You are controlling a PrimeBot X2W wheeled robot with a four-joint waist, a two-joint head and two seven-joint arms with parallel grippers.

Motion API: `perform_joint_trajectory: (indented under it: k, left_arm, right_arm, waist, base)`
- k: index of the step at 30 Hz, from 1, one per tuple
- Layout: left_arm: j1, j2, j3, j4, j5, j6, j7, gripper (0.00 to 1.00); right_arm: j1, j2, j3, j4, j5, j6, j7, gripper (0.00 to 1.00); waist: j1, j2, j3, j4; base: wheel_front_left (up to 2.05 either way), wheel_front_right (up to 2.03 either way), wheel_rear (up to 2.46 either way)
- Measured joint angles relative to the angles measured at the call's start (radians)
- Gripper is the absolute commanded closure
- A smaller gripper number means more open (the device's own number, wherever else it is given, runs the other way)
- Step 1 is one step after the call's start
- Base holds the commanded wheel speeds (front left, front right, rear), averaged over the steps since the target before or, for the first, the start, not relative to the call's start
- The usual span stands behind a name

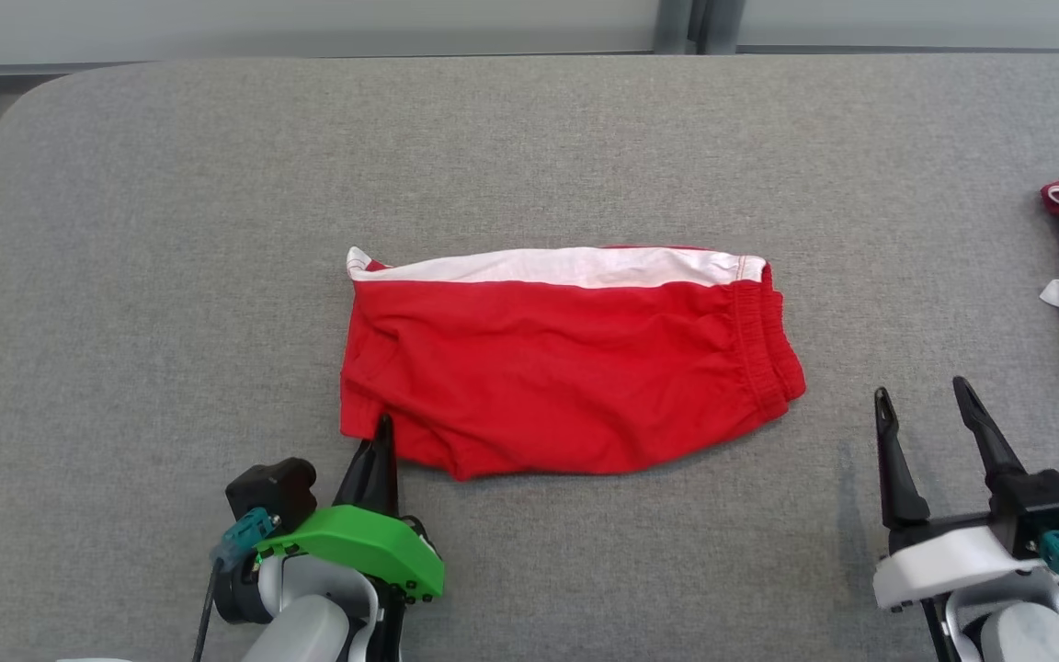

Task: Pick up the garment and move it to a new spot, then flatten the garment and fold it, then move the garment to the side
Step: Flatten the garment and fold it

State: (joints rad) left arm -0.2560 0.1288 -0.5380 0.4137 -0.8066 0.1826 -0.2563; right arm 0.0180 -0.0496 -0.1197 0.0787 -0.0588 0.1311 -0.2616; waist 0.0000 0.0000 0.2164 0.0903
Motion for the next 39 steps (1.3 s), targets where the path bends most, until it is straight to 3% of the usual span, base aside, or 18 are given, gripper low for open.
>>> perform_joint_trajectory:
  k: [1, 2, 12, 20, 32, 35, 38, 39]
  left_arm:
    - [0.003, 0.007, -0.005, -0.013, 0.008, 0.012, 0.0, 0.55]
    - [0.004, 0.014, -0.008, -0.026, 0.015, 0.02, 0.0, 0.0]
    - [0.034, 0.087, -0.031, -0.133, 0.14, 0.092, -0.002, 0.0]
    - [0.096, 0.148, 0.117, -0.333, 0.328, 0.17, -0.006, 0.0]
    - [0.22, 0.117, 0.305, -0.47, 0.432, 0.111, -0.006, 0.0]
    - [0.225, 0.094, 0.309, -0.471, 0.449, 0.089, -0.006, 0.0]
    - [0.225, 0.078, 0.317, -0.464, 0.458, 0.067, -0.006, 0.0]
    - [0.226, 0.077, 0.321, -0.456, 0.458, 0.059, -0.006, 0.0]
  right_arm:
    - [-0.019, 0.0, 0.011, 0.008, 0.0, 0.0, 0.0, 0.0]
    - [-0.04, 0.0, 0.022, 0.019, 0.004, 0.0, 0.0, 0.0]
    - [-0.194, 0.001, 0.16, 0.144, 0.063, 0.0, 0.0, 0.0]
    - [-0.279, -0.002, 0.187, 0.344, 0.067, 0.0, 0.049, 0.0]
    - [-0.371, -0.002, 0.16, 0.501, 0.124, 0.001, 0.057, 0.0]
    - [-0.393, -0.002, 0.169, 0.519, 0.234, 0.001, 0.109, 0.0]
    - [-0.419, -0.008, 0.216, 0.522, 0.422, -0.001, 0.2, 0.0]
    - [-0.429, -0.015, 0.238, 0.516, 0.524, -0.003, 0.235, 0.54]
  waist:
    - [0.0, 0.0, -0.001, 0.007]
    - [0.0, 0.0, -0.001, 0.013]
    - [0.0001, 0.0, 0.019, 0.036]
    - [0.0001, 0.0, 0.043, 0.057]
    - [0.0001, 0.0, 0.077, 0.08]
    - [0.0001, 0.0, 0.078, 0.083]
    - [0.0, 0.0, 0.076, 0.086]
    - [0.0001, 0.0, 0.076, 0.085]
  base:
    - [0.0, 0.0, 0.0]
    - [0.0, 0.0, 0.0]
    - [0.0, 0.0, 0.0]
    - [0.0, 0.0, 0.0]
    - [0.0, 0.0, 0.0]
    - [0.0, 0.0, 0.0]
    - [0.0, 0.0, 0.0]
    - [0.0, 0.0, 0.0]
